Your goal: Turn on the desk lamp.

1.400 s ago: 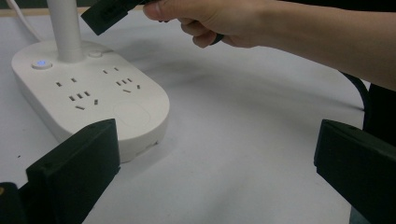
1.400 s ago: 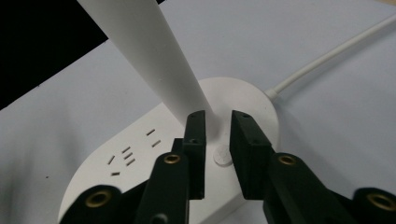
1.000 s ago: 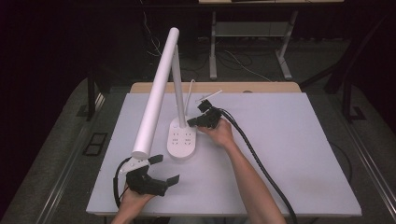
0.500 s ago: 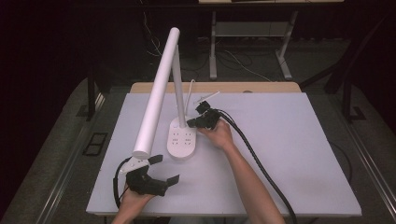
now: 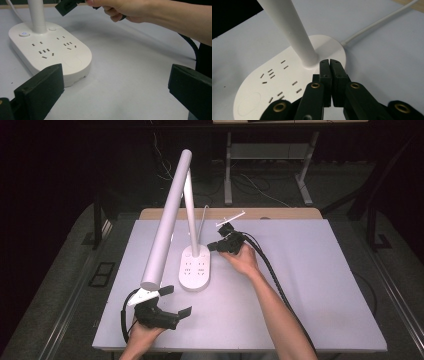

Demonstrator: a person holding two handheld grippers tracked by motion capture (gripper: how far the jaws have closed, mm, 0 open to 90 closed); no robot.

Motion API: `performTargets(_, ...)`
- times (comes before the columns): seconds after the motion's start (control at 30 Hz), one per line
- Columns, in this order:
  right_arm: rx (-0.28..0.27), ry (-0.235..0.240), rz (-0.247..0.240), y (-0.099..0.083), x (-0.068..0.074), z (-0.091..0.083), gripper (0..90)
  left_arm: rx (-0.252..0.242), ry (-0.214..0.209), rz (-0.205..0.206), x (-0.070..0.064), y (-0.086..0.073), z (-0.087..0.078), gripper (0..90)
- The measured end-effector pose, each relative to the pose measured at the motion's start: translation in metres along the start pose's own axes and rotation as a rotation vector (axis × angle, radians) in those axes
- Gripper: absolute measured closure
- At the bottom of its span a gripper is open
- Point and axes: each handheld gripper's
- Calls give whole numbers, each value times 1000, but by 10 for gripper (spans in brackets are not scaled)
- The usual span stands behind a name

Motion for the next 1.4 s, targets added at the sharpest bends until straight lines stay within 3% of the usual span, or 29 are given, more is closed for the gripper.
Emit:
performTargets(0.27, -14, -2, 0, -6, 0, -26, 880, -6, 4, 1, 0, 0, -1, 0)
performTargets(0.47, -41, -3, 9, -14, 1, -48, 795, -5, 3, -3, 0, 0, 0, 0)
performTargets(0.6, -71, -36, 48, -23, 3, -65, 574, 0, 1, -1, -1, 0, 1, 0)
performTargets(0.63, -71, -36, 48, -23, 3, -65, 574, 2, 3, 1, -1, 0, 2, 0)
performTargets(0.77, -87, -44, 47, -33, 1, -77, 374, 4, 1, -1, -1, 0, 2, 0)
performTargets(0.87, -98, -44, 59, -41, 1, -86, 136, 1, 3, -3, -1, 0, 1, 0)
performTargets(0.97, -101, -33, 79, -50, 1, -94, 4, -1, 4, -5, 0, 0, 1, 0)
performTargets(1.4, -139, -34, 100, -97, 6, -128, 5, -2, 5, -4, -1, 0, 1, 0)
Point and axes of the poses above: each handheld gripper's, and its own axes: z roughly forward along the jaws, y roughly out of its top, x roughly to its left, and after that the axes turned 7 degrees about x, right-handed
